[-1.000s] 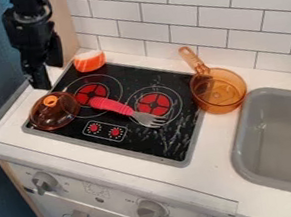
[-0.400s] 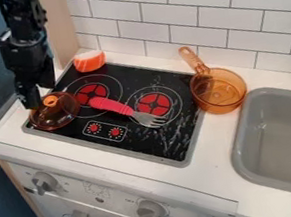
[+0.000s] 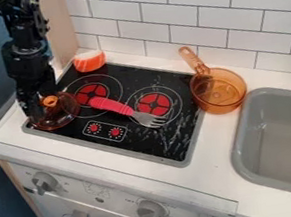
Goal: Move the orange lid to the lower right corner of the stove
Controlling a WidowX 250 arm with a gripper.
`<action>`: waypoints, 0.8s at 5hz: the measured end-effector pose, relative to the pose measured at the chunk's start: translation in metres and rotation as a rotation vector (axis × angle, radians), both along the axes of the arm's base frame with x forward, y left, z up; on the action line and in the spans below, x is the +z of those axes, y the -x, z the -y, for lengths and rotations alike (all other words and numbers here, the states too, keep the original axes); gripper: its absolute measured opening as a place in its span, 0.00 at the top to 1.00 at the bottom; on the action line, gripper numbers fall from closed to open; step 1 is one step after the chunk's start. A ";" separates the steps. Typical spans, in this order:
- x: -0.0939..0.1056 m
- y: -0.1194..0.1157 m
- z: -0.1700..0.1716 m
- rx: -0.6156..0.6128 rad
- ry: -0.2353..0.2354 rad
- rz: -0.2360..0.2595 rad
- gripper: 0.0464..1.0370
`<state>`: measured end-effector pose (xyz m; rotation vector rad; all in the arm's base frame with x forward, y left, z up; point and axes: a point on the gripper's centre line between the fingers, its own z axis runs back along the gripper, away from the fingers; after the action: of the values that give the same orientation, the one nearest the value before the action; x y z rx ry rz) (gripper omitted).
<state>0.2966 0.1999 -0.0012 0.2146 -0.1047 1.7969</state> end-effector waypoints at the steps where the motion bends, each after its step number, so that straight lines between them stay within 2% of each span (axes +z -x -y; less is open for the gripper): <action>1: -0.003 -0.003 0.000 -0.003 -0.001 0.013 0.11; 2: -0.003 -0.005 0.001 -0.001 0.013 0.029 0.41; 3: -0.005 -0.005 0.001 -0.005 0.009 0.035 0.66; 4: -0.005 -0.005 0.001 -0.014 0.013 0.035 0.67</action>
<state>0.3013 0.1987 -0.0064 0.1732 -0.1190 1.7872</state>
